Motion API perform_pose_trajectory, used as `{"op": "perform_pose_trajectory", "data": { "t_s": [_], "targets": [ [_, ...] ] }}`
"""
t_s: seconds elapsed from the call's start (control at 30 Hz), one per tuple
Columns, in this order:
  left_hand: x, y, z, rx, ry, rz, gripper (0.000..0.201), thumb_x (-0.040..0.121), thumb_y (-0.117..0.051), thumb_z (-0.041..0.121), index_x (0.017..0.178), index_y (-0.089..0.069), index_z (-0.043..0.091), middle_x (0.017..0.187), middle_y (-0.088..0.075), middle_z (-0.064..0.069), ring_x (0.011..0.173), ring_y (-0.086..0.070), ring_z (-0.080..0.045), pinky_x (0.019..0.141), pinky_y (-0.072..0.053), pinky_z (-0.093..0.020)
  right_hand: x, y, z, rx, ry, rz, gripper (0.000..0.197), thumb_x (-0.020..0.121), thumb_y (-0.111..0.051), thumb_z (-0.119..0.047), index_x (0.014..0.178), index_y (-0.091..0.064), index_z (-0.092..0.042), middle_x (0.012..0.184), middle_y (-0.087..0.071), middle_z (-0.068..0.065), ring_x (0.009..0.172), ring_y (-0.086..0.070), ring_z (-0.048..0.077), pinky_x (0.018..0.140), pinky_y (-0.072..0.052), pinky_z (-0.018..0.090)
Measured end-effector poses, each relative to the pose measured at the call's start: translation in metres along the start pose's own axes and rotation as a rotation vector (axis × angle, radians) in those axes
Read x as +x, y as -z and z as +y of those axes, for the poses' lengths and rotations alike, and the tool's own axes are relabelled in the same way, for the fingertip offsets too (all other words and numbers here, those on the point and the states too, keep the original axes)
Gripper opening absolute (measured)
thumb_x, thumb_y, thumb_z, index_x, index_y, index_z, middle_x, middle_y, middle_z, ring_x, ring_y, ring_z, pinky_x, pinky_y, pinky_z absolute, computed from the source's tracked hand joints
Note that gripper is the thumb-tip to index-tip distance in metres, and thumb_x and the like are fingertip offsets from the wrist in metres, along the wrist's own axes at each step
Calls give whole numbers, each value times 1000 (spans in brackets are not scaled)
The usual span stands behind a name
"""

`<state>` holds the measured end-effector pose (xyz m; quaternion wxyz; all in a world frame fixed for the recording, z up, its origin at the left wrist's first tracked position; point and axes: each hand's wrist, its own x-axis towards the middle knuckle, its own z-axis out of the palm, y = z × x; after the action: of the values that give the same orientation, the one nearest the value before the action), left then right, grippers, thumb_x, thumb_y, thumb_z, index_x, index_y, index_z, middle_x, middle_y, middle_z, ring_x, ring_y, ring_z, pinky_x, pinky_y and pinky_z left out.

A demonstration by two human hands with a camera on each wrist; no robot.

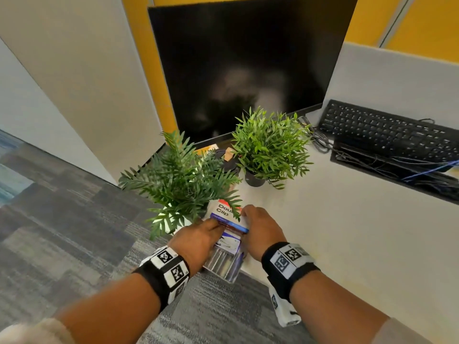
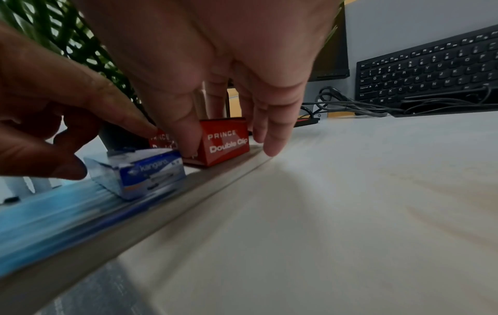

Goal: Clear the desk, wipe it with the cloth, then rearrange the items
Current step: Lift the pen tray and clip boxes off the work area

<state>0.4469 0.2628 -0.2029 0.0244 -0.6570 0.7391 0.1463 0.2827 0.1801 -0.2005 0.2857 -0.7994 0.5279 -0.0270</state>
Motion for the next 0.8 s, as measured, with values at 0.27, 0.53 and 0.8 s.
{"op": "perform_pose_trajectory", "data": {
  "t_s": [0.27,0.53,0.8],
  "targets": [
    [-8,7,65,-71,-62,65,32,84,-43,36,105,-63,22,92,-64,1,77,-67,-22,59,-57,-34,-40,20,17,161,-26,111,33,84,-60,-15,117,-59,-21,116,-60,3,105,-59,22,91,-50,35],
    [39,40,165,-43,-171,39,44,90,-49,30,133,-49,17,122,-54,-6,112,-57,-25,88,-49,-38,-106,64,76,295,-176,224,34,90,-58,-15,124,-59,-15,115,-65,2,103,-60,17,89,-47,26],
    [59,39,286,-42,-360,-30,48,90,-50,34,136,-44,20,125,-53,-3,111,-55,-23,90,-49,-37,-182,109,167,379,-347,389,37,91,-60,-19,128,-57,-18,114,-64,-1,92,-53,6,88,-47,23]
  ]
}}
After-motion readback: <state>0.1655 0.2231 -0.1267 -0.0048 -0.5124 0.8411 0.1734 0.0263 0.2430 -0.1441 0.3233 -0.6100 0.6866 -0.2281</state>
